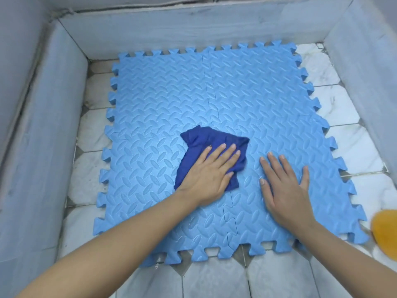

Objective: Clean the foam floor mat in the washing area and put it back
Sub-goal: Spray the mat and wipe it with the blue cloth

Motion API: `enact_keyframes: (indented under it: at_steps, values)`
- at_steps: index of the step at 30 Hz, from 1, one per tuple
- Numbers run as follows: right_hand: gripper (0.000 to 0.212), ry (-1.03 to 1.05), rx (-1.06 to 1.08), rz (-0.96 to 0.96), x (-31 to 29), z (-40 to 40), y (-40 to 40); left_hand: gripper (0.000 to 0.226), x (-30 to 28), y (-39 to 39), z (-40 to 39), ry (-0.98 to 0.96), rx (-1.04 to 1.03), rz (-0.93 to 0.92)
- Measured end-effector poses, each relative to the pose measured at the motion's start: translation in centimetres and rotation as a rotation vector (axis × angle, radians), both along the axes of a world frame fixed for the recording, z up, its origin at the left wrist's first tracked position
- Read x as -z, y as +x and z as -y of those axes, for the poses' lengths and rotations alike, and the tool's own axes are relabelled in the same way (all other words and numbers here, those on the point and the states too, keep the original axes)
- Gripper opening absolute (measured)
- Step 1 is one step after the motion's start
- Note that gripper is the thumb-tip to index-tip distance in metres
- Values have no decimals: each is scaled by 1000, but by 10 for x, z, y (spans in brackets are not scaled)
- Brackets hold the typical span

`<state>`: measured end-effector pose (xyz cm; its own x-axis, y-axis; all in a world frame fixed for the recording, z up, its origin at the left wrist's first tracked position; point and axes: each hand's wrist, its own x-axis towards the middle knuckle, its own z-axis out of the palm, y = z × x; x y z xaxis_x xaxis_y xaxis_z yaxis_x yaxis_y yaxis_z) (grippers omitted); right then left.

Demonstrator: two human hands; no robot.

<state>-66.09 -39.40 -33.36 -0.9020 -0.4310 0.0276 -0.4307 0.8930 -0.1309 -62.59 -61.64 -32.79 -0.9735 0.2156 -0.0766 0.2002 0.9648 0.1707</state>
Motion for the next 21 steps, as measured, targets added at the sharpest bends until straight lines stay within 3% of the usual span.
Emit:
enact_keyframes:
  at_steps: [4,6,8,13,15,17,19,21]
  values:
    - [30,-118,-40,-174,-11,12,-30,54,2,-56,56,23,-459,-12]
    - [25,-135,-38,-155,-12,21,-59,53,4,-71,79,55,-646,-12]
    - [36,-128,-37,-65,-7,24,-80,54,5,-68,77,48,-626,-4]
    - [48,-161,-18,23,1,21,-87,56,-3,0,36,18,-145,61]
    - [47,-170,-20,24,0,20,-88,56,-4,21,33,-27,-54,60]
    - [46,-185,-23,24,-1,21,-90,57,-3,16,45,-42,-186,40]
    - [47,-200,-25,35,-2,21,-88,59,0,-3,61,7,-446,55]
    - [49,-172,-24,44,-1,21,-86,62,3,-20,70,12,-546,92]
